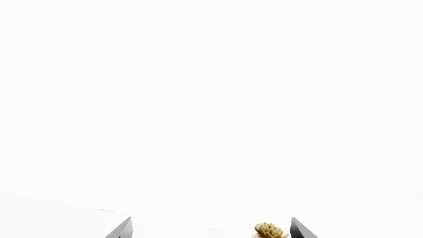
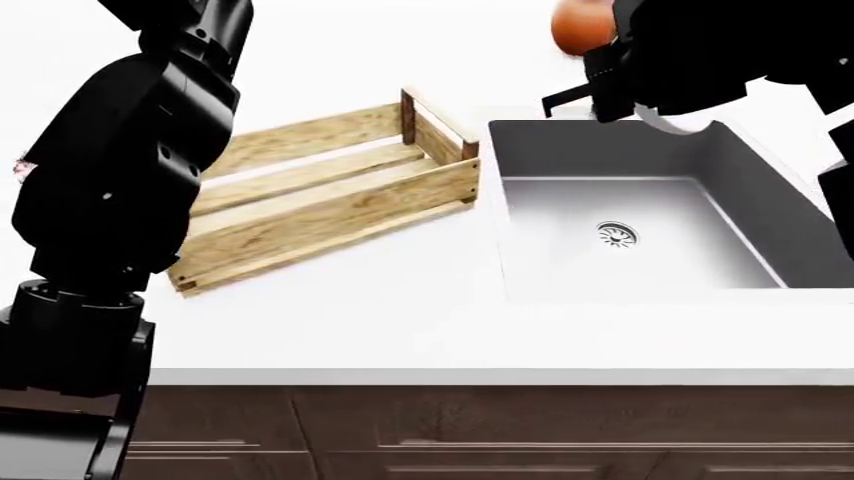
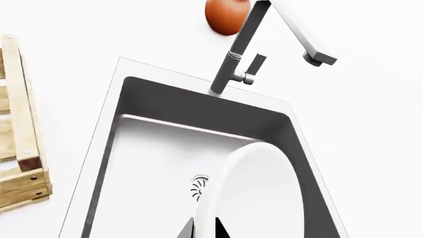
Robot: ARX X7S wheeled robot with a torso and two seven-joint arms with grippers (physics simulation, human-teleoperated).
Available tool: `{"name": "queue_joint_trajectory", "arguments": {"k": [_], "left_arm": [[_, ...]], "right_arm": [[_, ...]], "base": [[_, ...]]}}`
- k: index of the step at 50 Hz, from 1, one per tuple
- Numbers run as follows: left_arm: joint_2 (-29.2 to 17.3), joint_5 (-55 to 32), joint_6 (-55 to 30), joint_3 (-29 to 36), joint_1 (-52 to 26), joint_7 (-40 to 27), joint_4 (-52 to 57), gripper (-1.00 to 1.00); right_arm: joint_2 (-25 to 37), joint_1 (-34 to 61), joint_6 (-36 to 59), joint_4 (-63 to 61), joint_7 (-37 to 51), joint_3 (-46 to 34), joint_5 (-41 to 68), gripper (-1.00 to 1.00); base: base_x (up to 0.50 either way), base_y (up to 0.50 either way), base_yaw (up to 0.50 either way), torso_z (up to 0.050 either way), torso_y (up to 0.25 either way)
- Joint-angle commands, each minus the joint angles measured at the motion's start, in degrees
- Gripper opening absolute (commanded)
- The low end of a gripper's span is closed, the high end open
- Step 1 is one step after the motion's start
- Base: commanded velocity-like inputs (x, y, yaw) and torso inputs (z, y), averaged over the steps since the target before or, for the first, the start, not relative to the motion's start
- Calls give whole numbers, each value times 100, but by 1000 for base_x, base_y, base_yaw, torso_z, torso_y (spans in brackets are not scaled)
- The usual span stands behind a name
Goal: Move the fresh-baked cupcake off the tray onto the counter, and place the bowl used for mixing into the sink.
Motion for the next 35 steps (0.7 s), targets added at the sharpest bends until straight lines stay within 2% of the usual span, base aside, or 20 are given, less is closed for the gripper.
{"name": "queue_joint_trajectory", "arguments": {"k": [1,35], "left_arm": [[8,-3,18,9,-16,8,-17,100],[-2,-22,37,32,-27,-9,-16,100]], "right_arm": [[0,28,9,-23,27,19,-87,-100],[25,-38,-34,-41,60,43,-24,-100]], "base": [[0,-266,0,0,0],[0,-265,0,0,0]]}}
